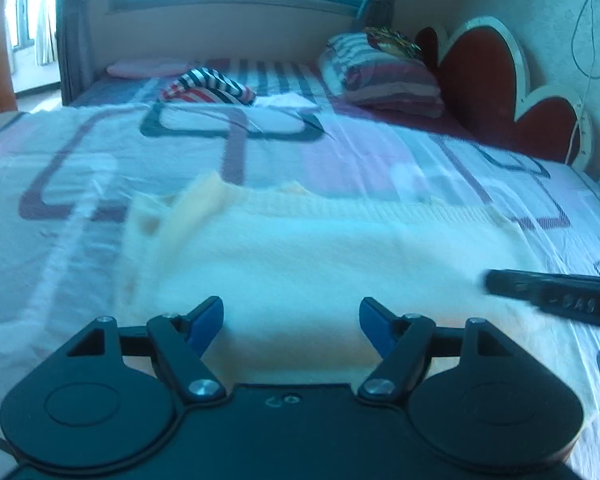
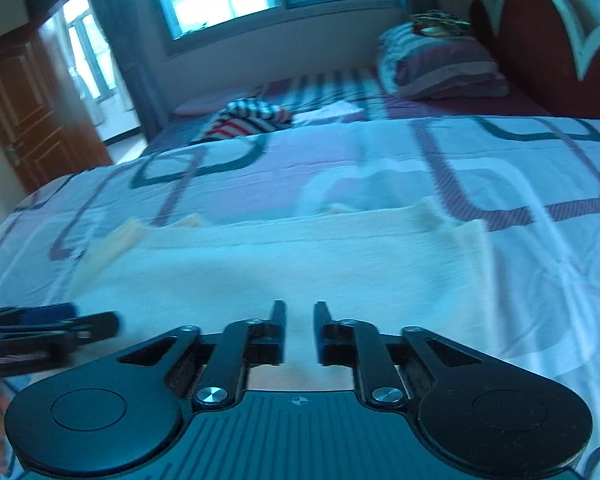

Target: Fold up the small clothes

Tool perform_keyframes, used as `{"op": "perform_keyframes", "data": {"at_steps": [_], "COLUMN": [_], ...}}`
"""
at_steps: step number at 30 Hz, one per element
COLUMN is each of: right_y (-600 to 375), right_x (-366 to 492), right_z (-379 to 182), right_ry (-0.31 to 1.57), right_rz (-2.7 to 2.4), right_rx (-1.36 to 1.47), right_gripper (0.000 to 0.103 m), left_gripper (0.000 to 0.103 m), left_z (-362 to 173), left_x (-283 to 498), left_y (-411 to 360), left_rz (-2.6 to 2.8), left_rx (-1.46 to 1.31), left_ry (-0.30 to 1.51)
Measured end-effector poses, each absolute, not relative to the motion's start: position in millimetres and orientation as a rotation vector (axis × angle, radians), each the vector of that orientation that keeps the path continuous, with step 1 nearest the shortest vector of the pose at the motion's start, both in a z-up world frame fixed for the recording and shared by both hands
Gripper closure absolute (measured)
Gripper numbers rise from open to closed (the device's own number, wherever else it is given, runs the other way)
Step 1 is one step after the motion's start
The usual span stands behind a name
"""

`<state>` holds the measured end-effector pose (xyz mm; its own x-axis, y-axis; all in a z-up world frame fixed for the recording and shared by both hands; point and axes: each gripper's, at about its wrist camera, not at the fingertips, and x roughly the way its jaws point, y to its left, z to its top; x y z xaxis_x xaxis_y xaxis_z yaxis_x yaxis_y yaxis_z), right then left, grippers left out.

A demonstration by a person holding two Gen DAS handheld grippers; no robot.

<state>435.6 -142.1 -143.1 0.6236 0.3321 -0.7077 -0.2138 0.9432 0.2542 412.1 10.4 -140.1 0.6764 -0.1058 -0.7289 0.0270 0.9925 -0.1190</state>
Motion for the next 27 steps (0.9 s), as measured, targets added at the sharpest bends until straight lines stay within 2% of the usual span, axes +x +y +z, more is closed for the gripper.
{"op": "perform_keyframes", "data": {"at_steps": [1,2,6,13,27], "right_y": [-134,-128,-113,-145,-145], "right_x": [432,429,423,420,388], "right_z": [-143,-144,-153,-168,-148], "right_ry": [0.84,0.836,0.83,0.856,0.864], "right_rz": [0.328,0.337,0.334,0.24,0.146], "right_rx": [0.146,0.141,0.072,0.094,0.113], "right_gripper": [0.06,0.059,0.059,0.059,0.059], "left_gripper": [0.03,0.03,0.03,0.029,0.029], "left_z": [-143,-147,-153,-155,-141], "left_x": [411,410,409,402,364], "left_y": [8,7,14,23,45], "left_rz": [-0.068,-0.06,-0.048,-0.042,-0.042], "left_rx": [-0.092,-0.084,-0.076,-0.052,-0.118], "left_ry": [0.828,0.83,0.839,0.838,0.852]}}
